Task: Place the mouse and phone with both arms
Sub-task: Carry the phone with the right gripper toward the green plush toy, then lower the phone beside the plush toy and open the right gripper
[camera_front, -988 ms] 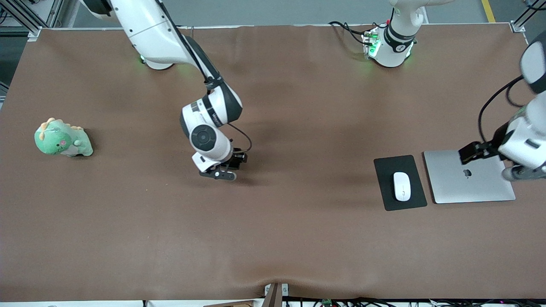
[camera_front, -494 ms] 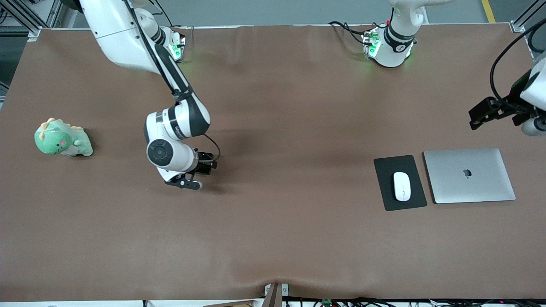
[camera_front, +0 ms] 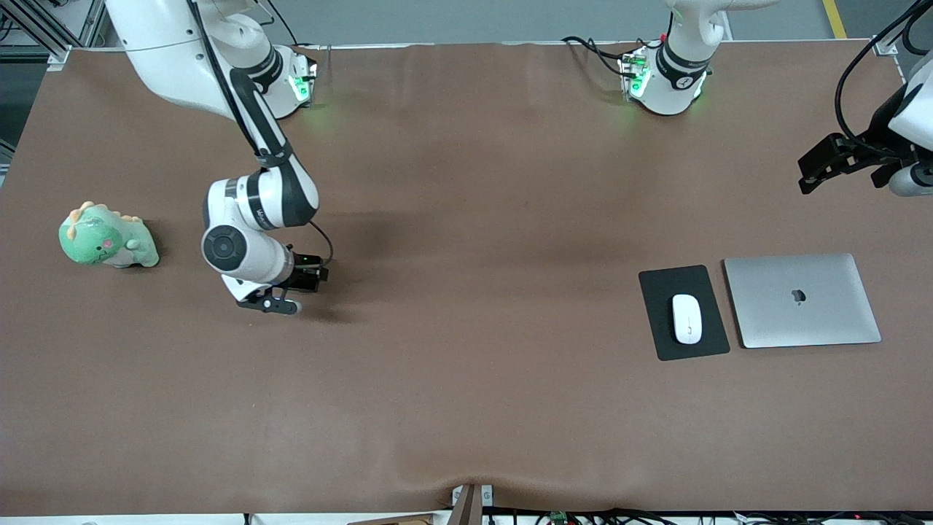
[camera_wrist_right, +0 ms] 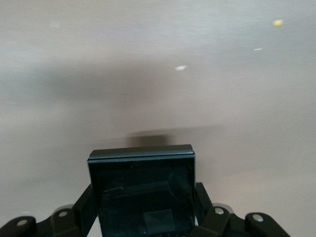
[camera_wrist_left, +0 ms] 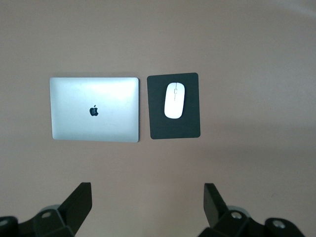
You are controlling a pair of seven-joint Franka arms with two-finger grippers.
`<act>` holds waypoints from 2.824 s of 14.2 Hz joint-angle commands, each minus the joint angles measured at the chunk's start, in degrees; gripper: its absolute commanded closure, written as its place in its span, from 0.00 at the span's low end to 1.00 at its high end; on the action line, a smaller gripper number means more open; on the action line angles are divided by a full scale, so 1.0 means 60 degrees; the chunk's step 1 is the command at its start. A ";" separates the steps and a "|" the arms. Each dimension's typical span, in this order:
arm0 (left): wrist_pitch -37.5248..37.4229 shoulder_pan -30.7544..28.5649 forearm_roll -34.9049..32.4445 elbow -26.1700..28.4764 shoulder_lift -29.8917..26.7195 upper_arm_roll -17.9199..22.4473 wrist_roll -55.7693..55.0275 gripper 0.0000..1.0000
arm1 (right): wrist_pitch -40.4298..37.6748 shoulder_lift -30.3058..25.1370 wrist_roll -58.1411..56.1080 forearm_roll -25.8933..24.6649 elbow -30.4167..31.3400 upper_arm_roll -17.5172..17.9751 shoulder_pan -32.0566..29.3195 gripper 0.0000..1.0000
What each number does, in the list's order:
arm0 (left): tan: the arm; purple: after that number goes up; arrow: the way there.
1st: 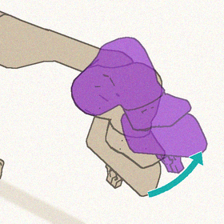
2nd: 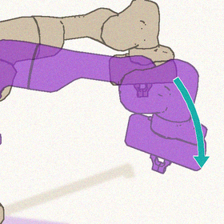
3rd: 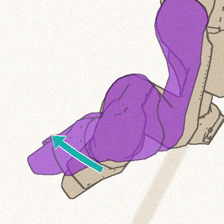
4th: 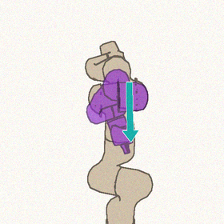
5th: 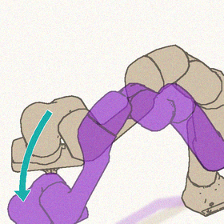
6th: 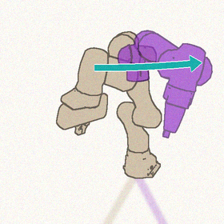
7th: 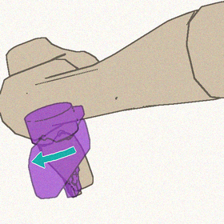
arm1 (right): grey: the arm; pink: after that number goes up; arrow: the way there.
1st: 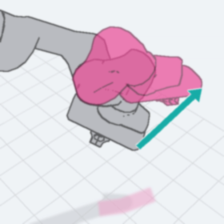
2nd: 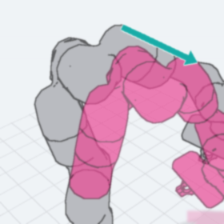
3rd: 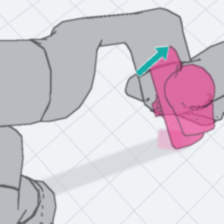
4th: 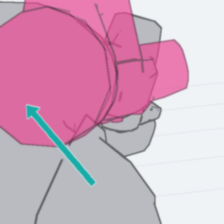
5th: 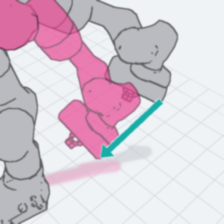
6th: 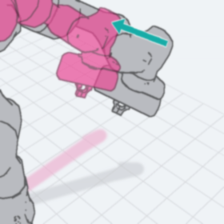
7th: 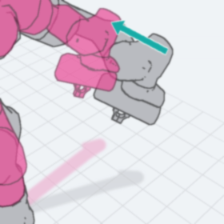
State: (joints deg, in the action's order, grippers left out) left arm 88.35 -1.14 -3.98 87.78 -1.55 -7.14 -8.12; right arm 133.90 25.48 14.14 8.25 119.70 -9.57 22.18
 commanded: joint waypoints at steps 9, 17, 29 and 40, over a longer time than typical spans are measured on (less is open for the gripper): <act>0.0084 0.0028 0.0195 0.0267 -0.0152 0.0076 0.0256 0.00 | 0.1046 -0.1023 -0.4009 -0.0174 0.1948 0.0057 -0.3271 1.00; 0.0113 0.0014 0.0414 0.0267 -0.0094 0.0105 0.0241 0.00 | 0.1706 -0.0863 -0.4803 -0.0174 0.2286 0.0057 -0.3917 1.00; 0.0143 0.0043 0.0474 0.0223 -0.0035 0.0062 0.0241 0.00 | 0.1153 -0.0774 -0.4671 -0.0159 0.0986 0.0086 -0.3873 0.00; 0.0026 0.0043 0.0605 0.0282 -0.0269 0.0047 0.0270 0.00 | -0.3021 -0.0365 -0.4744 -0.0188 -0.3627 0.0072 -0.3990 0.00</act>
State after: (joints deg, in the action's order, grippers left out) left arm 88.72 -0.89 -1.87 88.84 -1.57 -7.12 -8.08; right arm 120.54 22.08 -13.92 7.74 104.34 -9.97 -0.54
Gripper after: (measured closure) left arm 0.000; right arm 0.000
